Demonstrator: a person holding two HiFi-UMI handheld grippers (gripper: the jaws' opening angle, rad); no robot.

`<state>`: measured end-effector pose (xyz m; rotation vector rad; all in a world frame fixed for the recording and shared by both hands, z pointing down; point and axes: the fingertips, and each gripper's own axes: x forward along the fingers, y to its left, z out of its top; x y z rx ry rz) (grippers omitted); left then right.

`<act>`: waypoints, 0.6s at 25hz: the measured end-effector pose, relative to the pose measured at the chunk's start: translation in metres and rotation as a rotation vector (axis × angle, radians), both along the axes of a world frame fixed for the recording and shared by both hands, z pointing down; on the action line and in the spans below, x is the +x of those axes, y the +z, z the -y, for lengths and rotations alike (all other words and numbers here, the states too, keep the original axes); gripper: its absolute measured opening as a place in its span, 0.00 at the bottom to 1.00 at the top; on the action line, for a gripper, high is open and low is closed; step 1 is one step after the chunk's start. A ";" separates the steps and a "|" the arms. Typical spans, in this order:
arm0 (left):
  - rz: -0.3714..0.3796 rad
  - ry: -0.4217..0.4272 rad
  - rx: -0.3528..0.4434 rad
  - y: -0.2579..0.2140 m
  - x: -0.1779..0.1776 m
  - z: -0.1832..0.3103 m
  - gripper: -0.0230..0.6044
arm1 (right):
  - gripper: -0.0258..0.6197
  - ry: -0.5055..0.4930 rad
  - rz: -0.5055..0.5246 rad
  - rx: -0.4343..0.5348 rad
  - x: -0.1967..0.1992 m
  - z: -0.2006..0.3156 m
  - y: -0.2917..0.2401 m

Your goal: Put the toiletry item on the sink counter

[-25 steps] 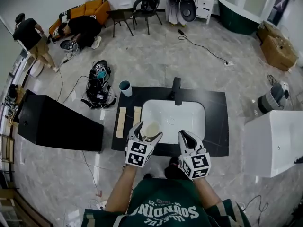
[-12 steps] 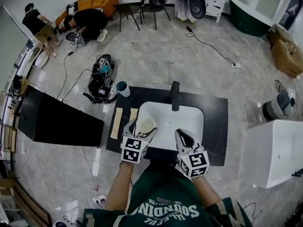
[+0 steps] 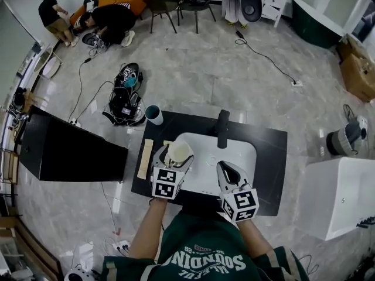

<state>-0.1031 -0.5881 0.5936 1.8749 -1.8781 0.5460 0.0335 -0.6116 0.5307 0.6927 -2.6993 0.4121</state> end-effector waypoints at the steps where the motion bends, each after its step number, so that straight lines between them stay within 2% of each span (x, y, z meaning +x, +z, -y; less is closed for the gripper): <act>1: 0.000 -0.005 -0.003 0.001 -0.006 0.004 0.69 | 0.11 -0.002 -0.003 -0.003 -0.005 0.003 0.001; 15: -0.020 -0.032 -0.033 0.037 -0.053 0.037 0.69 | 0.11 -0.035 -0.061 -0.053 -0.051 0.017 0.031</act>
